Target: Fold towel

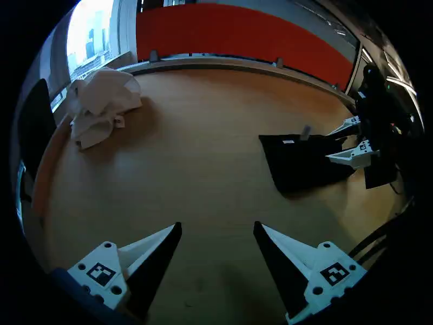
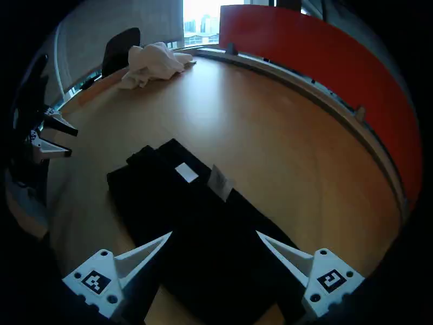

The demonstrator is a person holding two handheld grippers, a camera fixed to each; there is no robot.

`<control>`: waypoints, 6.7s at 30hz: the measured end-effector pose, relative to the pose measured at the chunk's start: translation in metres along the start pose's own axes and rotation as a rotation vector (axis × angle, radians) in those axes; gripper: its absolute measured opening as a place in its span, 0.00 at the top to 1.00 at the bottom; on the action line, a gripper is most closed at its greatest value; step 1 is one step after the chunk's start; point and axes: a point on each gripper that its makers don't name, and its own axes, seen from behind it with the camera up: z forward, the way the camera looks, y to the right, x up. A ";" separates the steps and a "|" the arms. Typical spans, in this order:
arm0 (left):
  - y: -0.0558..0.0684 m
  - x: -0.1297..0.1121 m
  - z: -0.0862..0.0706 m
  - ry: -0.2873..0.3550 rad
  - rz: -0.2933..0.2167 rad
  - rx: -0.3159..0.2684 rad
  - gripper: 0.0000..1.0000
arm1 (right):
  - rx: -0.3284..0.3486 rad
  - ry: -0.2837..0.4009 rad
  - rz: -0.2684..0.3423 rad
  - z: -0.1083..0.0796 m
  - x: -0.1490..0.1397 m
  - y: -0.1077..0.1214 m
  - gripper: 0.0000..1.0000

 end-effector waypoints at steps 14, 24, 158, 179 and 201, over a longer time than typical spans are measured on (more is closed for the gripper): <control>-0.006 -0.014 -0.006 0.048 -0.013 0.027 0.01 | -0.003 -0.007 -0.015 0.010 0.002 -0.004 0.00; -0.007 -0.019 -0.009 0.069 -0.030 0.032 0.01 | -0.014 -0.014 -0.023 0.016 0.000 0.000 0.00; 0.002 -0.029 -0.027 0.069 -0.020 0.022 0.01 | 0.012 -0.137 0.083 -0.081 -0.122 0.020 0.96; 0.004 -0.027 -0.025 0.072 -0.023 0.019 0.01 | -0.040 -0.031 0.059 -0.109 -0.070 0.036 0.96; 0.006 -0.028 -0.025 0.079 -0.037 0.020 0.01 | -0.027 0.072 -0.017 -0.125 -0.002 0.038 0.96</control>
